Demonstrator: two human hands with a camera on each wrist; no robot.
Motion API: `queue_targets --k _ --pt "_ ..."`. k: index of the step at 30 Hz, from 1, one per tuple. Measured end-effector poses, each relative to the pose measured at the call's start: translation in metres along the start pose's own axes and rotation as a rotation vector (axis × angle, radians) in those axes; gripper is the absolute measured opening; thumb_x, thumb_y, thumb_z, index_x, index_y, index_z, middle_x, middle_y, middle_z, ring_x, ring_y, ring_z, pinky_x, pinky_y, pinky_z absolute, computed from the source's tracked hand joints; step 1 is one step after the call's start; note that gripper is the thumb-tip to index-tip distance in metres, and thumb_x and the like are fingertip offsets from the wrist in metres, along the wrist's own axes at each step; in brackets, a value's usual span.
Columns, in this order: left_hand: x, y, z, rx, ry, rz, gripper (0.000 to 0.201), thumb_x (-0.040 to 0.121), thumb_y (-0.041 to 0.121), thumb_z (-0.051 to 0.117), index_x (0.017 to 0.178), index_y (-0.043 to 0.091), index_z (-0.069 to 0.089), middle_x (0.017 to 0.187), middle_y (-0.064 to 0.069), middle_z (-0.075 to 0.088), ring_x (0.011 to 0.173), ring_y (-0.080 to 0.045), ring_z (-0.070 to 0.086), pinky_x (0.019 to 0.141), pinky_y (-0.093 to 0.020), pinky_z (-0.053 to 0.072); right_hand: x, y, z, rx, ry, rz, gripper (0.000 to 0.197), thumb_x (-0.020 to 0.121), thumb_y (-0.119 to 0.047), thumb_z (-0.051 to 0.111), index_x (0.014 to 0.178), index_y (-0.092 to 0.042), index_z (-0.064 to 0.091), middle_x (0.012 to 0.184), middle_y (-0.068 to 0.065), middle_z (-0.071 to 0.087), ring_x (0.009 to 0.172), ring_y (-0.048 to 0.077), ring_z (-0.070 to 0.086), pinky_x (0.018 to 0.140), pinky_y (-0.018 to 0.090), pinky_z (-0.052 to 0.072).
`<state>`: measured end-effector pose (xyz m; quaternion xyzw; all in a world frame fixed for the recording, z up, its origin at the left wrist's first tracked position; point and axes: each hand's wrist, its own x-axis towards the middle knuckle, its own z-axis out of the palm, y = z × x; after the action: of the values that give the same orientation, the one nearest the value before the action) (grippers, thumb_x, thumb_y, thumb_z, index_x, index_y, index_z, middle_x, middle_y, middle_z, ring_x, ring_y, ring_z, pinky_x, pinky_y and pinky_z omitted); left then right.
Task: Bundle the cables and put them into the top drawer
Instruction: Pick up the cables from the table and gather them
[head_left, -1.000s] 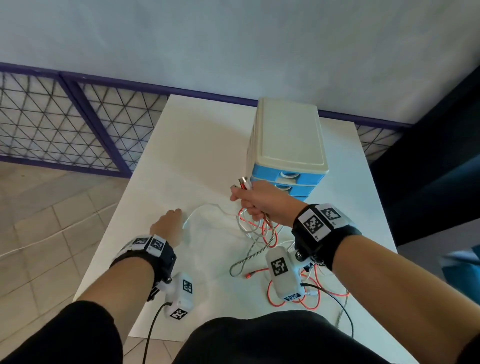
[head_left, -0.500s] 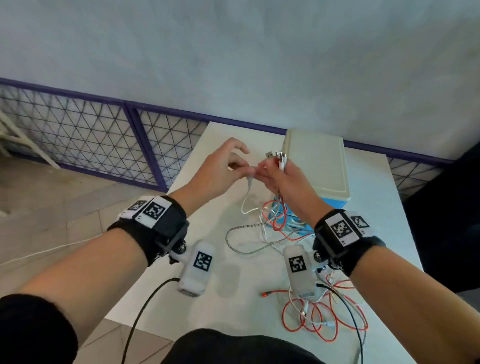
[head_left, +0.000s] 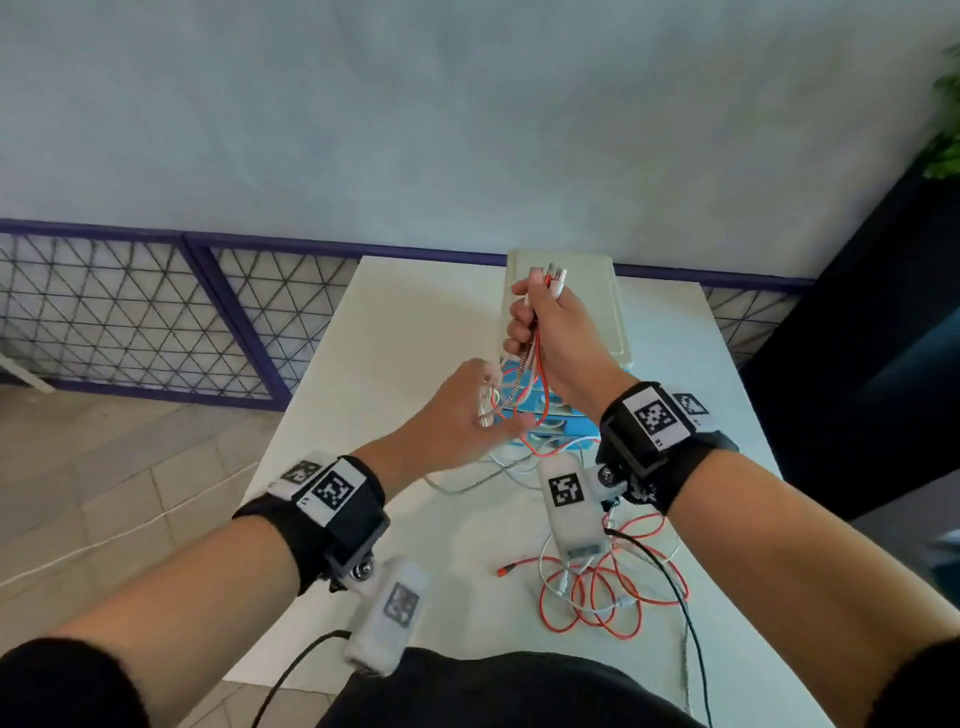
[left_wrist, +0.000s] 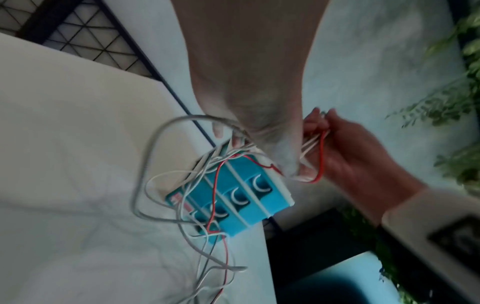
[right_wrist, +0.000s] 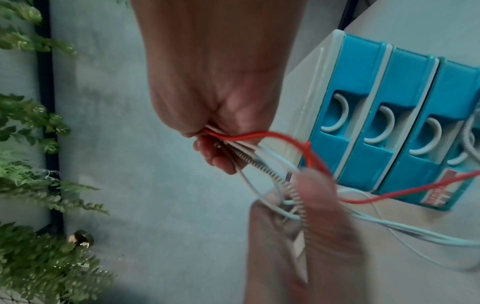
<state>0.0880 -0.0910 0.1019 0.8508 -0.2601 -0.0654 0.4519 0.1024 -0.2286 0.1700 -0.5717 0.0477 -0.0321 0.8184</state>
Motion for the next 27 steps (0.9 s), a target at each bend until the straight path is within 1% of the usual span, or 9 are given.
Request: queue_targets --k 3,5,8,13,15,17,19,23,27 --pt "-0.009 -0.008 0.015 0.235 0.128 0.093 0.030 0.087 0.029 0.059 0.106 0.013 0.043 0.101 0.004 0.042 0.089 -0.013 0.045 0.075 -0.028 0.041 -0.003 -0.009 -0.004 -0.002 0.018 -0.014 0.025 0.103 -0.031 0.038 0.085 -0.014 0.043 0.061 -0.002 0.029 0.041 0.007 0.031 0.042 0.021 0.034" --pt "-0.007 -0.013 0.019 0.200 0.201 0.116 0.023 0.092 0.014 0.050 0.113 0.013 0.042 0.106 0.006 0.042 0.090 -0.008 0.044 0.077 -0.029 0.044 -0.005 -0.014 -0.003 0.019 0.020 -0.007 0.025 0.103 -0.032 0.039 0.085 -0.014 0.042 0.060 -0.003 0.029 0.040 0.006 0.028 0.039 0.019 0.030" --pt "-0.002 -0.035 0.027 0.164 0.090 0.138 0.030 0.096 0.014 0.041 0.126 0.014 0.039 0.123 -0.002 0.046 0.111 -0.013 0.048 0.097 -0.031 0.042 -0.008 -0.023 0.000 0.107 0.003 -0.002 0.026 0.102 -0.032 0.040 0.083 -0.015 0.043 0.059 -0.004 0.027 0.038 0.004 0.024 0.035 0.017 0.023" --pt "-0.004 -0.057 0.030 0.234 -0.064 -0.013 0.033 0.098 0.022 0.037 0.131 0.017 0.039 0.127 -0.005 0.046 0.123 -0.020 0.044 0.097 -0.024 0.033 -0.008 -0.044 0.009 0.148 -0.081 0.012 0.027 0.102 -0.033 0.040 0.083 -0.015 0.047 0.054 -0.007 0.030 0.038 0.004 0.022 0.035 0.016 0.019" --pt "0.002 -0.051 0.021 0.205 -0.092 -0.023 0.051 0.091 0.033 0.049 0.136 0.012 0.035 0.135 -0.003 0.041 0.132 -0.022 0.037 0.106 -0.029 0.030 -0.008 -0.043 0.008 0.035 -0.089 0.008 0.025 0.102 -0.031 0.041 0.085 -0.014 0.047 0.056 -0.006 0.030 0.040 0.005 0.022 0.038 0.017 0.019" --pt "0.004 -0.029 0.008 0.118 -0.149 -0.051 0.093 0.081 0.043 0.063 0.149 0.010 0.009 0.145 0.009 0.019 0.140 -0.009 0.014 0.114 -0.026 0.016 -0.007 -0.038 0.004 -0.078 -0.098 0.012 0.016 0.102 -0.024 0.042 0.091 -0.012 0.045 0.060 -0.004 0.028 0.043 0.005 0.023 0.040 0.018 0.020" --pt "0.005 -0.001 -0.007 -0.014 -0.217 -0.085 0.109 0.080 0.039 0.070 0.149 0.016 -0.011 0.141 0.021 0.003 0.134 0.005 0.000 0.109 -0.018 0.006 -0.005 -0.031 -0.001 -0.109 -0.100 0.029 0.012 0.102 -0.018 0.042 0.093 -0.011 0.046 0.063 -0.002 0.028 0.044 0.005 0.029 0.042 0.018 0.024" --pt "0.016 0.041 -0.025 -0.221 -0.235 -0.021 0.089 0.076 0.050 0.066 0.144 0.025 0.015 0.139 0.024 0.031 0.129 0.012 0.030 0.107 -0.015 0.025 -0.006 -0.018 -0.005 -0.091 -0.155 0.001 0.018 0.102 -0.016 0.041 0.092 -0.008 0.055 0.065 0.000 0.056 0.053 0.010 0.056 0.053 0.022 0.044" --pt "0.025 0.049 -0.020 -0.219 -0.184 -0.055 0.052 0.081 0.037 0.069 0.122 0.020 0.041 0.100 0.005 0.068 0.093 -0.001 0.065 0.082 -0.018 0.049 -0.010 -0.019 -0.007 0.091 -0.255 0.019 0.013 0.100 -0.012 0.046 0.096 -0.007 0.057 0.078 0.002 0.072 0.078 0.017 0.073 0.082 0.028 0.055"
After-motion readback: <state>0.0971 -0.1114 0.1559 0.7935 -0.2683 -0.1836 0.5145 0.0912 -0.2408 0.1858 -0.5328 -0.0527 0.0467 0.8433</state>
